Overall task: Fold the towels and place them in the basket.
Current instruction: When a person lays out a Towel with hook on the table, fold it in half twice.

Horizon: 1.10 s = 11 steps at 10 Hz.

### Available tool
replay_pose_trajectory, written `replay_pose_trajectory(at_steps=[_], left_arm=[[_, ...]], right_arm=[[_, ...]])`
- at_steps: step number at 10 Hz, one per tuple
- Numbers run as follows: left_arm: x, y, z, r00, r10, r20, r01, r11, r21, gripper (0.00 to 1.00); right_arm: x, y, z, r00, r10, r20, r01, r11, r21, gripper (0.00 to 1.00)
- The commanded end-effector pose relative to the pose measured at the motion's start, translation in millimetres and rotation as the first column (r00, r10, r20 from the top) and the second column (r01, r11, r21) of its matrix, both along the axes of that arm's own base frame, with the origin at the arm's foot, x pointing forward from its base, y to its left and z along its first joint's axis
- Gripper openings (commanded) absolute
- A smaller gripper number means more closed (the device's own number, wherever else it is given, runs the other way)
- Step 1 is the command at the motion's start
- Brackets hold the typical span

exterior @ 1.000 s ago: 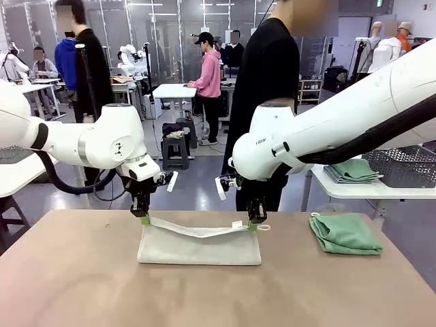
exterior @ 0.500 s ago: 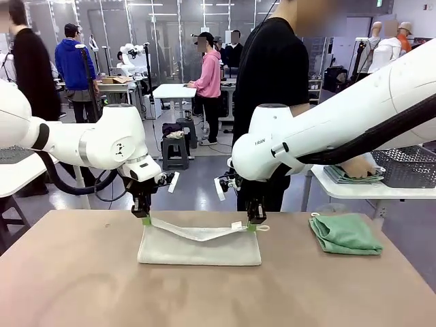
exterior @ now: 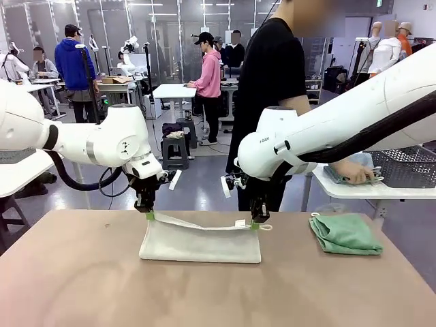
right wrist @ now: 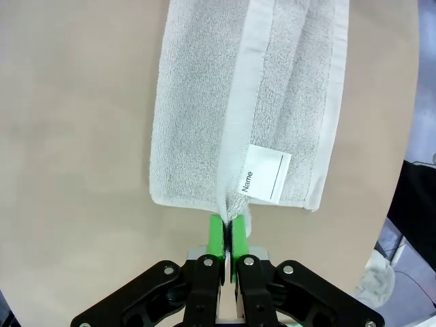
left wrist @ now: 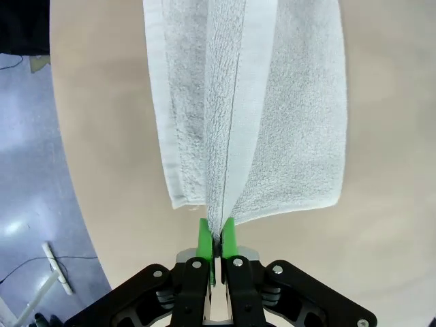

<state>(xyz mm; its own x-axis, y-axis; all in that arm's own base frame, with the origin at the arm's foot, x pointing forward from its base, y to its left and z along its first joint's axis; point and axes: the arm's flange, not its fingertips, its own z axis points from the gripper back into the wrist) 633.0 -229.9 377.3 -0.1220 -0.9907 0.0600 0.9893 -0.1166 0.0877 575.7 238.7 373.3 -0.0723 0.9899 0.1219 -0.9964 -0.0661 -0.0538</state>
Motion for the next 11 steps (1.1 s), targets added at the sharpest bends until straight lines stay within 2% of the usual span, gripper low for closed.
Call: replay_pose_trajectory(at_steps=[1, 6, 7, 8, 9, 10, 11], left_arm=[[26, 2, -7, 0.999, -0.039, -0.026, 0.04, 0.999, 0.012, 0.06], [59, 3, -38, 0.997, -0.029, -0.066, 0.028, 1.0, -0.012, 0.06], [59, 4, -40, 0.998, -0.024, -0.06, 0.024, 1.0, -0.014, 0.06], [58, 6, -40, 0.999, -0.018, -0.048, 0.017, 1.0, -0.016, 0.25], [56, 8, -37, 0.999, -0.008, -0.033, 0.008, 1.0, -0.011, 0.25], [53, 11, -34, 1.0, 0.006, -0.012, -0.006, 1.0, -0.005, 0.44], [49, 14, -31, 1.0, 0.023, 0.004, -0.023, 1.0, 0.005, 0.28]], right_arm=[[21, 2, -7, 0.999, 0.035, -0.01, -0.035, 0.999, 0.04, 0.06], [52, 2, -25, 0.999, 0.028, -0.032, -0.026, 0.998, 0.057, 0.06], [55, 2, -27, 0.999, 0.027, -0.034, -0.025, 0.998, 0.057, 0.14], [56, 1, -27, 0.999, 0.031, -0.026, -0.03, 0.998, 0.052, 0.26], [57, 0, -27, 1.0, 0.028, -0.015, -0.027, 0.999, 0.045, 0.34], [58, -2, -25, 1.0, 0.026, -0.004, -0.026, 0.999, 0.037, 0.46], [57, -3, -22, 1.0, 0.017, 0.002, -0.017, 0.999, 0.03, 0.54]])
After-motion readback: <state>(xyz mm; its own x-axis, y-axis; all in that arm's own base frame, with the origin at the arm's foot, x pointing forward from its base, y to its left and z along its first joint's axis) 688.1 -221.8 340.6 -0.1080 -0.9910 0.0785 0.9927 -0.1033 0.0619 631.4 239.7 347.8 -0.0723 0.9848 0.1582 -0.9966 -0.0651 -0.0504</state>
